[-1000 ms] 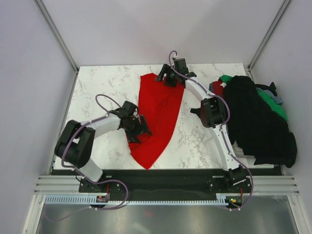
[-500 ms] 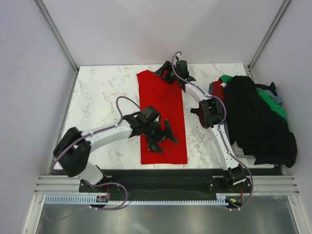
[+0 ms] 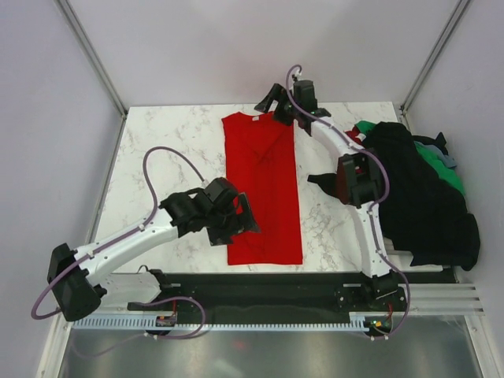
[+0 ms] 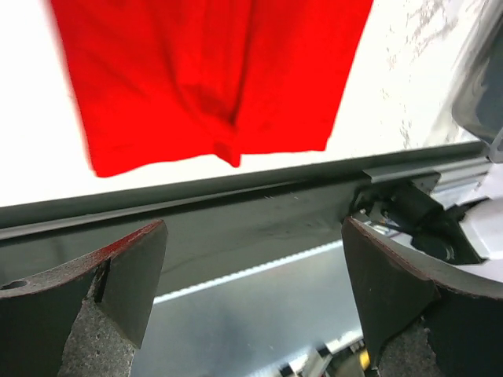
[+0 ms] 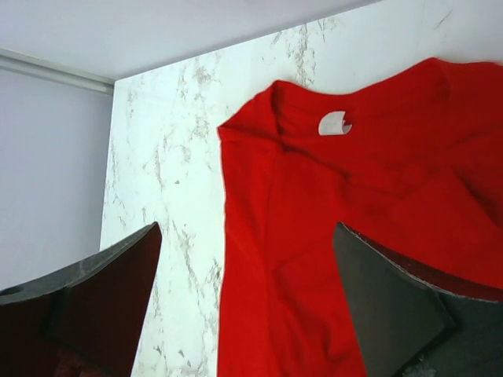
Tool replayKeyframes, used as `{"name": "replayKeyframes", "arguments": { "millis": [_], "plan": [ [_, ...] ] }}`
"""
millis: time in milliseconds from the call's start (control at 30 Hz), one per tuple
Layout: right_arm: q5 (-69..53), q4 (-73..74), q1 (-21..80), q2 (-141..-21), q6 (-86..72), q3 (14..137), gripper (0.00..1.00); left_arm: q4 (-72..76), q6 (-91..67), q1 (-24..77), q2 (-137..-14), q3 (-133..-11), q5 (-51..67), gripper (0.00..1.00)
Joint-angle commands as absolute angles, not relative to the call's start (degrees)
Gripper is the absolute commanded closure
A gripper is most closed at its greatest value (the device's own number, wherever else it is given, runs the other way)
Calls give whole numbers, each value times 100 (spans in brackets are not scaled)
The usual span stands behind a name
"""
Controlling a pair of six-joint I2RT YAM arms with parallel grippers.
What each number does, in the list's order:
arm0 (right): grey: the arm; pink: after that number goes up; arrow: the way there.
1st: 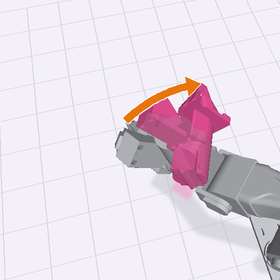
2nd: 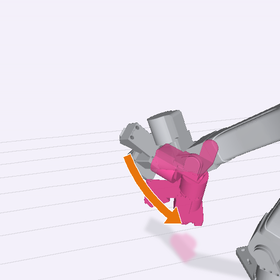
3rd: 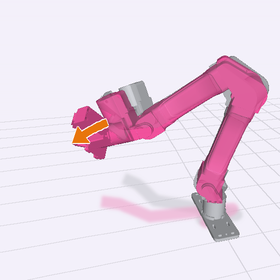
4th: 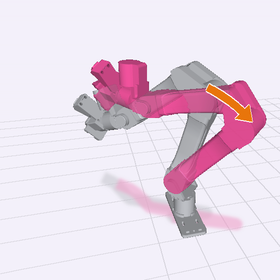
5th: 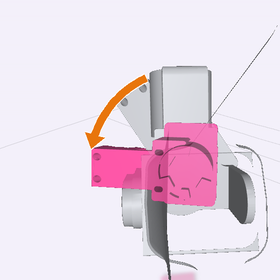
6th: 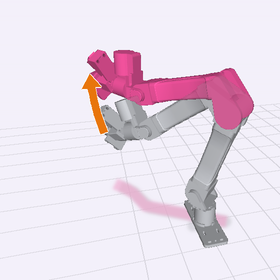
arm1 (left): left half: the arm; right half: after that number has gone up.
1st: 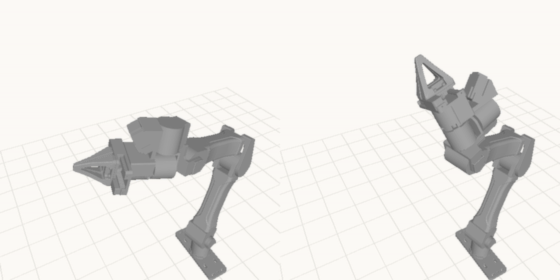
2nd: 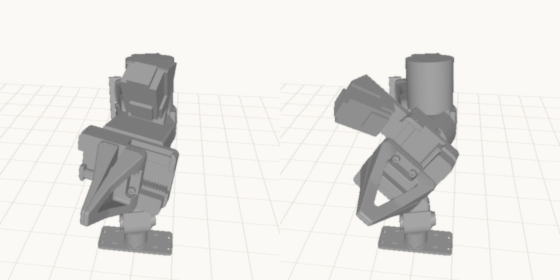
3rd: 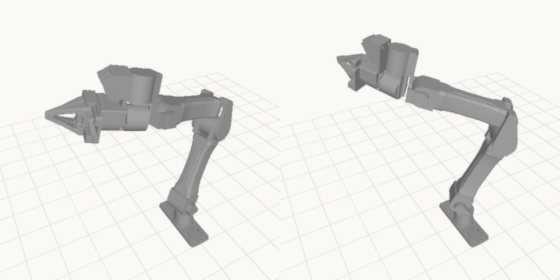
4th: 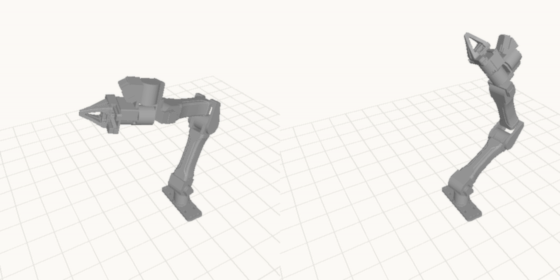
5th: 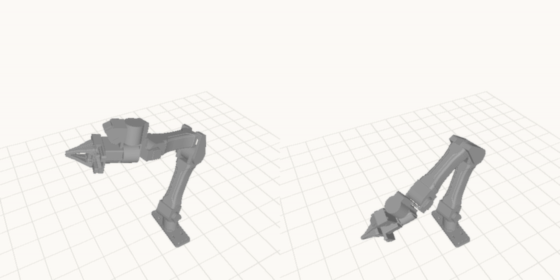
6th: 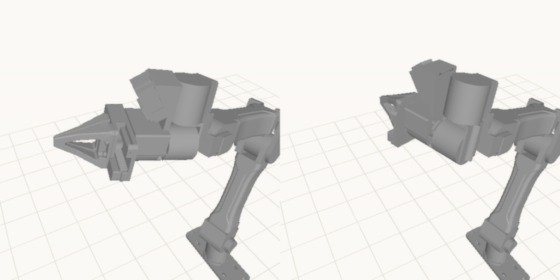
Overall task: Fold and stack the t-shirts
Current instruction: Fold the tshirt
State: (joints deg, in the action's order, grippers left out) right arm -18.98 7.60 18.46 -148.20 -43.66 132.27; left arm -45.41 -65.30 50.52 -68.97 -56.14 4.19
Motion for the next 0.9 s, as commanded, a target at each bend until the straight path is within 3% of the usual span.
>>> {"name": "replayKeyframes", "arguments": {
  "millis": [0, 67, 233, 367, 500, 633, 867],
  "plan": [
    [-1288, 1307, 1802, -12523, -3571, 12241, 2, -5036, -6108, 5036, -6417, -5767, -475, 0],
    [-785, 1999, 1811, -11781, -3463, 11491, 2, -5027, -6108, 5027, -6197, -5634, -510, 1],
    [271, 3198, 2064, -9197, -3664, 8249, 5, -4870, -6328, 5010, -5617, -4774, -633, 4],
    [1027, 3847, 2995, -7631, -4244, 6086, 8, -4676, -6398, 5001, -5134, -4167, -668, 7],
    [888, 3964, 3847, -6227, -5210, 4268, 12, -4211, -6504, 5001, -5080, -3553, -458, 11],
    [599, 3675, 4104, -5661, -5607, 3473, 20, -3894, -6574, 5001, -5370, -3270, -193, 13],
    [35, 2718, 4456, -5968, -5704, 2927, 27, -3446, -6723, 5010, -5537, -2795, -114, 15]
  ]
}}
